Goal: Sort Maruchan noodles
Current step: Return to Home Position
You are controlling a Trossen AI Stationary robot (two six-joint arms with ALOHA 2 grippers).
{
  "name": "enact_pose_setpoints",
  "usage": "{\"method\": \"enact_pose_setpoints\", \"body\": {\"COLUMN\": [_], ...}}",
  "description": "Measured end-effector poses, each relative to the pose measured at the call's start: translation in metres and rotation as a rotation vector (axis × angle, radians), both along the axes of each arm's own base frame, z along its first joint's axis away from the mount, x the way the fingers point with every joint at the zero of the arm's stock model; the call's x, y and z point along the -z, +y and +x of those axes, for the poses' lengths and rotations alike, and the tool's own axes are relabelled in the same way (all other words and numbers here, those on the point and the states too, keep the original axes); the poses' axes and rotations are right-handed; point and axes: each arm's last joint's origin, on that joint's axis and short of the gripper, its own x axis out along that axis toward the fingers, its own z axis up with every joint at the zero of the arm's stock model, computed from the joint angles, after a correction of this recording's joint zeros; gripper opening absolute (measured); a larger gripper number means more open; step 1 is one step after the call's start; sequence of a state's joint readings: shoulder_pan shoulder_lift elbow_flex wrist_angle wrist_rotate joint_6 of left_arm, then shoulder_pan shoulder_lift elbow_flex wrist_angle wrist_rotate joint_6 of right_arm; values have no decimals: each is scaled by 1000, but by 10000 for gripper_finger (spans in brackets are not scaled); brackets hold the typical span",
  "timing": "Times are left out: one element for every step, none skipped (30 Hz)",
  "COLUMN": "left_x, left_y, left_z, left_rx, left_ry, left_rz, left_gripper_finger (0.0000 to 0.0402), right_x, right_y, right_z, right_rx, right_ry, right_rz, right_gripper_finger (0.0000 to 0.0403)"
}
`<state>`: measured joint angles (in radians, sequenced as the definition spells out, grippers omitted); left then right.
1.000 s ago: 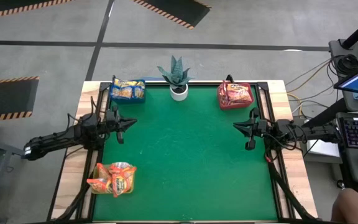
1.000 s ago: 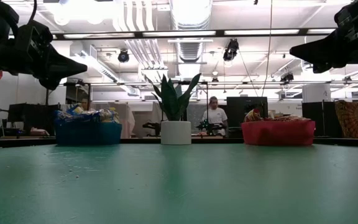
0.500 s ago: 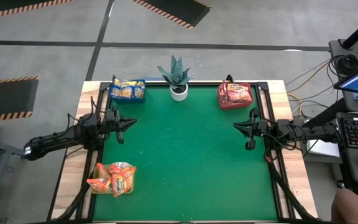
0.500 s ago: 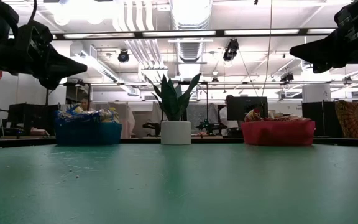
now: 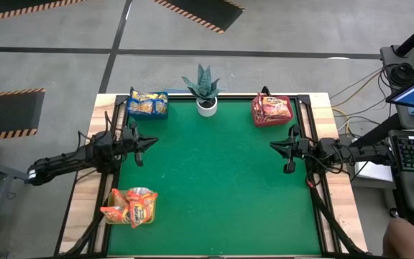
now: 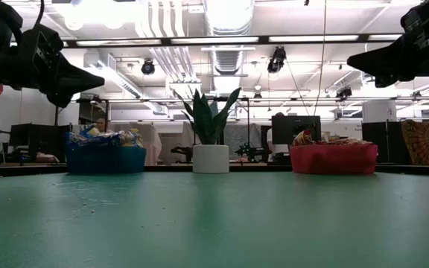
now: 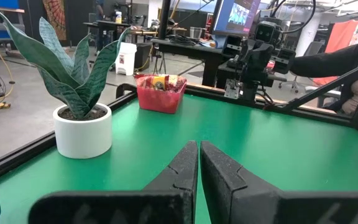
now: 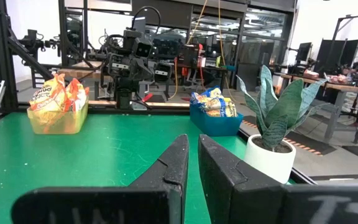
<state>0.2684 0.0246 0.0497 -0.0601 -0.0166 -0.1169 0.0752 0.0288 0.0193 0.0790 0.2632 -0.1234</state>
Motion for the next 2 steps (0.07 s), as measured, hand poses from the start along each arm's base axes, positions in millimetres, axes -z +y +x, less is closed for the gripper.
{"method": "enact_pose_setpoints", "body": {"left_x": [0, 0], "left_y": [0, 0], "left_z": [0, 0], "left_rx": [0, 0], "left_ry": [0, 0], "left_rz": [0, 0], "left_gripper_finger": [1, 1], "right_x": [0, 0], "right_y": [0, 0], "right_z": [0, 0], "right_rx": [0, 0], "right_ry": [1, 0], "right_rz": [0, 0], "right_gripper_finger": [28, 28]}}
